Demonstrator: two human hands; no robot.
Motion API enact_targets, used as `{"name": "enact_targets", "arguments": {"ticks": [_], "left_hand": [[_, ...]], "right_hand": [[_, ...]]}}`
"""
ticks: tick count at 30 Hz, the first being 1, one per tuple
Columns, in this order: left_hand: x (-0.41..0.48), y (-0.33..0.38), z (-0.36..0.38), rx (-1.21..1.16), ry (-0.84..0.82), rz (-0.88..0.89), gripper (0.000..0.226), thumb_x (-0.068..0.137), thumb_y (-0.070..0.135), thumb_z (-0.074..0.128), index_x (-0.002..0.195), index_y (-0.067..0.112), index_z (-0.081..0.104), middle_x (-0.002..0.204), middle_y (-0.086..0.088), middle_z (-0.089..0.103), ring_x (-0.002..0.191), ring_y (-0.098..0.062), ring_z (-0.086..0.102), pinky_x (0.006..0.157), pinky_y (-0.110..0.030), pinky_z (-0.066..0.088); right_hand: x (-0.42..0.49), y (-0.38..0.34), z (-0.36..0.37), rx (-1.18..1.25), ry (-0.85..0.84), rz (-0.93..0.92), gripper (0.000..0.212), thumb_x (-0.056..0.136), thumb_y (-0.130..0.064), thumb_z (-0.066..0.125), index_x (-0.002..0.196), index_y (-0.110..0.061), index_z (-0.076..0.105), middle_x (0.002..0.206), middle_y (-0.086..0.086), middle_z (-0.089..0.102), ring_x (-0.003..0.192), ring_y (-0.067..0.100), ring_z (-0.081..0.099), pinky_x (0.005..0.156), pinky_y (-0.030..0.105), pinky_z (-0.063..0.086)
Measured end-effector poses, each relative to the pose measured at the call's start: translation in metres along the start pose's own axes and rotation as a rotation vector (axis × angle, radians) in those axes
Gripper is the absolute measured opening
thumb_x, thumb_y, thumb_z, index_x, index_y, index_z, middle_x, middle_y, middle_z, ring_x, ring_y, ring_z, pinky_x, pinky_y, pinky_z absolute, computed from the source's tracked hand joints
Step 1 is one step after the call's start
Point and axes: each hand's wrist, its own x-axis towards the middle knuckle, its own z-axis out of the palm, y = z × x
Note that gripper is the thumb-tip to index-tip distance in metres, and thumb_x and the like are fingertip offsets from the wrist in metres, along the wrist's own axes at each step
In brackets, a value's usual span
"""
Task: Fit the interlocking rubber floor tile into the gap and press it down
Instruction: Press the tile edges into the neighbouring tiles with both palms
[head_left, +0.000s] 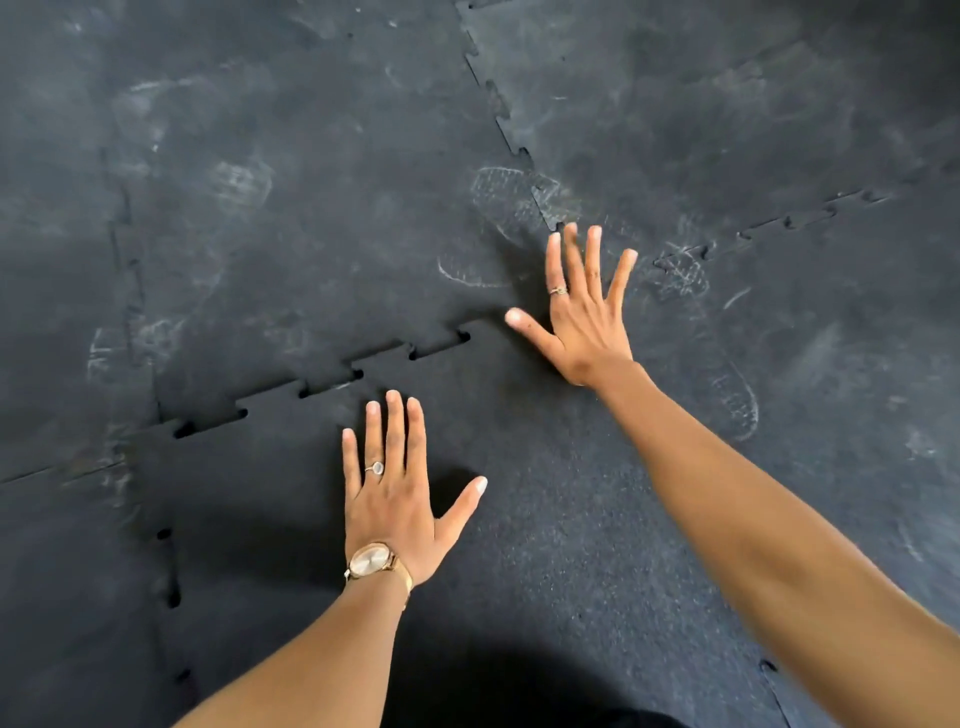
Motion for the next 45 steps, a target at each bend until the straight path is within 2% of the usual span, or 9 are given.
{"name": "enact_targets", "arguments": {"ticks": [7, 13, 18, 22, 25, 30, 36, 41, 45], "left_hand": [[0.000, -0.001, -0.003, -0.033, -0.017, 0.010, 0.098, 0.086, 0.077, 0.021, 0.155, 0.008, 0.008, 0.163, -0.010, 0.004, 0.151, -0.028, 0.001, 0.120, -0.053, 0.010], [0.000, -0.002, 0.000, -0.034, -0.013, 0.017, 0.099, 0.087, 0.077, 0.025, 0.155, 0.008, 0.007, 0.164, -0.010, 0.003, 0.151, -0.027, 0.000, 0.120, -0.052, 0.007], [0.001, -0.002, 0.001, -0.045, 0.008, 0.023, 0.098, 0.086, 0.075, 0.030, 0.154, 0.006, 0.014, 0.163, -0.011, 0.007, 0.151, -0.028, 0.005, 0.120, -0.053, 0.010], [0.000, -0.002, -0.001, -0.065, 0.007, 0.031, 0.097, 0.086, 0.075, 0.029, 0.154, 0.006, 0.017, 0.163, -0.011, 0.010, 0.151, -0.028, 0.007, 0.119, -0.054, 0.012], [0.001, -0.001, -0.002, -0.056, -0.017, 0.028, 0.098, 0.086, 0.075, 0.028, 0.154, 0.006, 0.015, 0.163, -0.011, 0.009, 0.151, -0.028, 0.006, 0.120, -0.053, 0.011], [0.001, -0.002, -0.001, -0.045, -0.001, 0.025, 0.098, 0.086, 0.075, 0.028, 0.154, 0.007, 0.013, 0.163, -0.011, 0.008, 0.151, -0.028, 0.005, 0.120, -0.053, 0.009], [0.002, -0.002, 0.002, -0.031, 0.006, 0.017, 0.097, 0.086, 0.075, 0.026, 0.154, 0.006, 0.014, 0.163, -0.011, 0.008, 0.151, -0.028, 0.005, 0.119, -0.055, 0.012], [0.001, 0.000, -0.001, -0.047, -0.012, 0.019, 0.097, 0.086, 0.075, 0.025, 0.154, 0.006, 0.015, 0.163, -0.011, 0.009, 0.151, -0.029, 0.006, 0.119, -0.055, 0.012], [0.000, -0.003, 0.000, -0.035, 0.000, 0.015, 0.098, 0.086, 0.076, 0.027, 0.155, 0.007, 0.013, 0.163, -0.011, 0.007, 0.151, -0.028, 0.005, 0.120, -0.053, 0.010]], "right_hand": [[0.007, 0.012, 0.002, 0.090, -0.150, -0.001, 0.098, 0.082, -0.081, 0.007, 0.152, -0.017, -0.019, 0.162, 0.007, -0.023, 0.143, 0.030, -0.032, 0.112, 0.067, -0.014], [0.067, -0.010, -0.048, 0.223, 0.261, 0.031, 0.087, 0.094, -0.065, 0.018, 0.154, -0.005, -0.006, 0.162, 0.020, -0.013, 0.145, 0.045, -0.020, 0.107, 0.060, -0.027], [0.060, 0.005, 0.024, 0.020, -0.089, 0.009, 0.086, 0.087, -0.072, -0.010, 0.152, -0.018, -0.016, 0.164, 0.008, -0.014, 0.148, 0.033, -0.020, 0.110, 0.071, -0.011], [0.062, 0.006, 0.017, 0.103, -0.069, 0.026, 0.084, 0.087, -0.072, -0.008, 0.150, -0.019, -0.019, 0.164, 0.008, -0.016, 0.146, 0.028, -0.027, 0.110, 0.069, -0.015], [0.070, -0.002, -0.006, 0.280, 0.114, 0.018, 0.092, 0.087, -0.074, 0.000, 0.153, -0.011, -0.011, 0.164, 0.013, -0.012, 0.145, 0.033, -0.026, 0.110, 0.068, -0.016], [0.098, -0.015, -0.089, 0.329, 0.795, -0.093, 0.085, 0.091, -0.053, 0.024, 0.147, 0.011, 0.024, 0.155, 0.031, 0.024, 0.143, 0.053, 0.008, 0.117, 0.058, -0.006], [0.083, 0.019, 0.021, 0.081, 0.047, 0.157, 0.081, 0.094, -0.065, 0.011, 0.156, -0.014, -0.001, 0.165, 0.010, -0.004, 0.149, 0.035, -0.013, 0.113, 0.069, -0.009], [0.088, 0.016, 0.011, 0.033, 0.104, 0.147, 0.085, 0.092, -0.069, 0.005, 0.155, -0.013, -0.004, 0.165, 0.011, -0.006, 0.149, 0.034, -0.014, 0.112, 0.069, -0.006], [0.089, -0.048, -0.043, 0.386, 0.467, 0.151, 0.087, 0.091, -0.064, 0.016, 0.155, -0.006, 0.001, 0.163, 0.018, -0.004, 0.146, 0.042, -0.018, 0.111, 0.063, -0.021]]}}
